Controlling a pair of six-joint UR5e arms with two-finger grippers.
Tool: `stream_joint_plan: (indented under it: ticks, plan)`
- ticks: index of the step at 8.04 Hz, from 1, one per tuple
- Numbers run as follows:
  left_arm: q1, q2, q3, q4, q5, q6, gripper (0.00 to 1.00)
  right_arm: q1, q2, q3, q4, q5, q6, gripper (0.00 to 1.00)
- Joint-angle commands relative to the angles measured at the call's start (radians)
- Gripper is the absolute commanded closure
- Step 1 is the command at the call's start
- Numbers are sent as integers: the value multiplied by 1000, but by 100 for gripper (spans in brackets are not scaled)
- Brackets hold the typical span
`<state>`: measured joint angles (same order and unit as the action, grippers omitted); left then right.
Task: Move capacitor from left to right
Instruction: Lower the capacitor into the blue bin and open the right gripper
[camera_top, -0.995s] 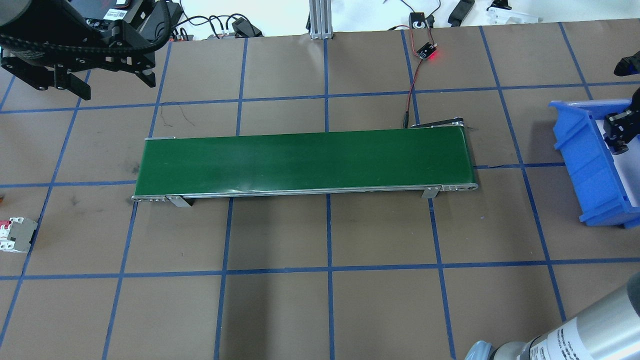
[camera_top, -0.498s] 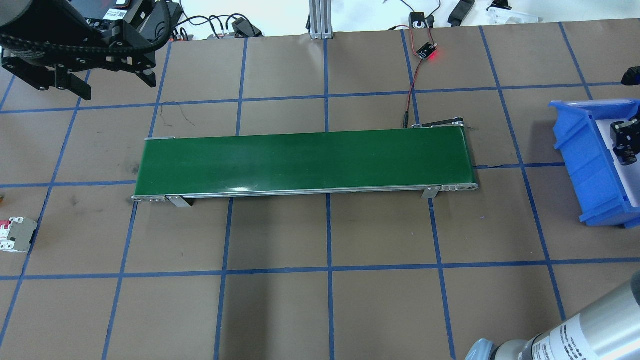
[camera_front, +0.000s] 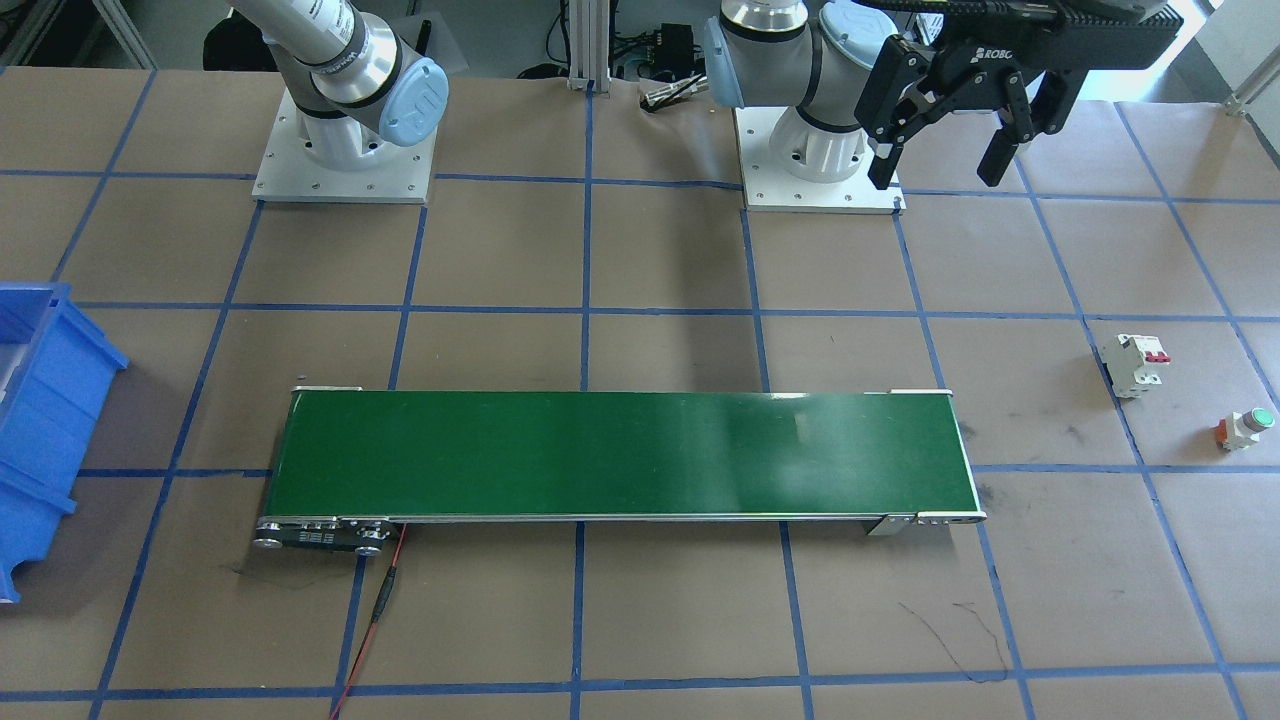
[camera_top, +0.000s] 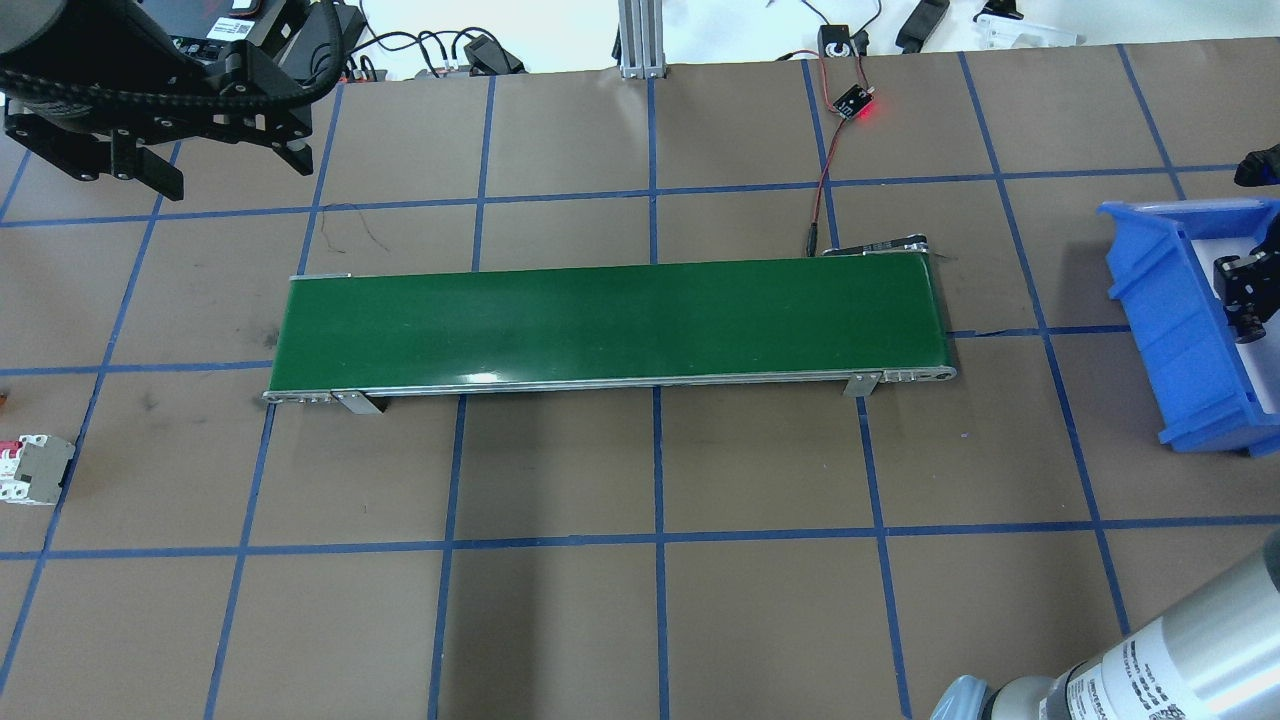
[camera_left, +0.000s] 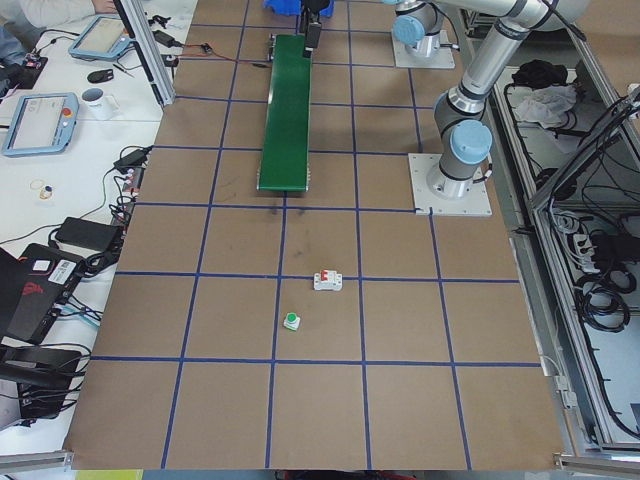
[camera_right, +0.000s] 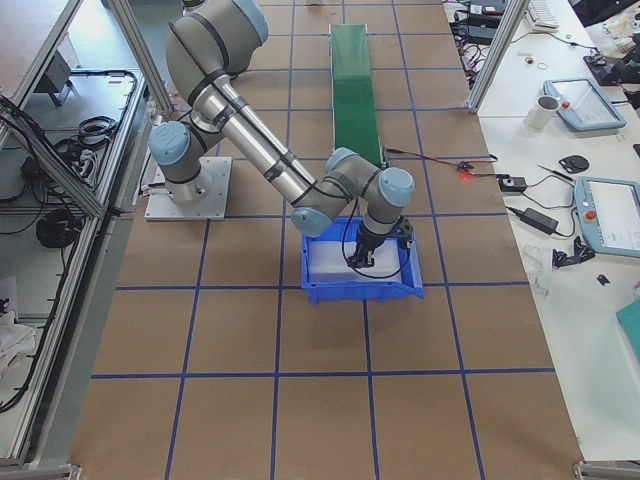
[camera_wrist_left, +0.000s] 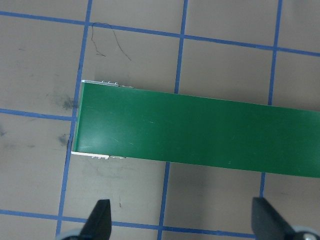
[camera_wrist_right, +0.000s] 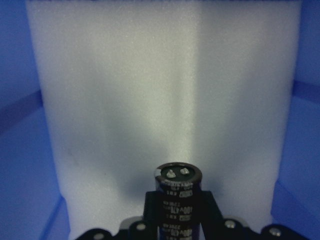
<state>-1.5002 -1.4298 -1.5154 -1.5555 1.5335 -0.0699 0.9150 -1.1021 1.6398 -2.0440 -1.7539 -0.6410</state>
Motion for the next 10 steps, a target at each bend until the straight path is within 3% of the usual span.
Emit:
stream_joint_plan:
  ticks: [1,4,7,9,10]
  plan:
    - [0,0,0,0,-1,1,0,-4,-12,0,-2,8,7,0]
    - [0,-3,0,0,-1,-1,0,-4,-83,-1,14,-1,-11,0]
    - [0,-5,1,0,0,-1,0,10,-298,0,197,-21,-46,0]
    - [0,-5,1,0,0,-1,0,80,-441,0,361,63,132,0]
    - [0,-5,0,0,0,-1,0,157,-470,0,372,88,180,0]
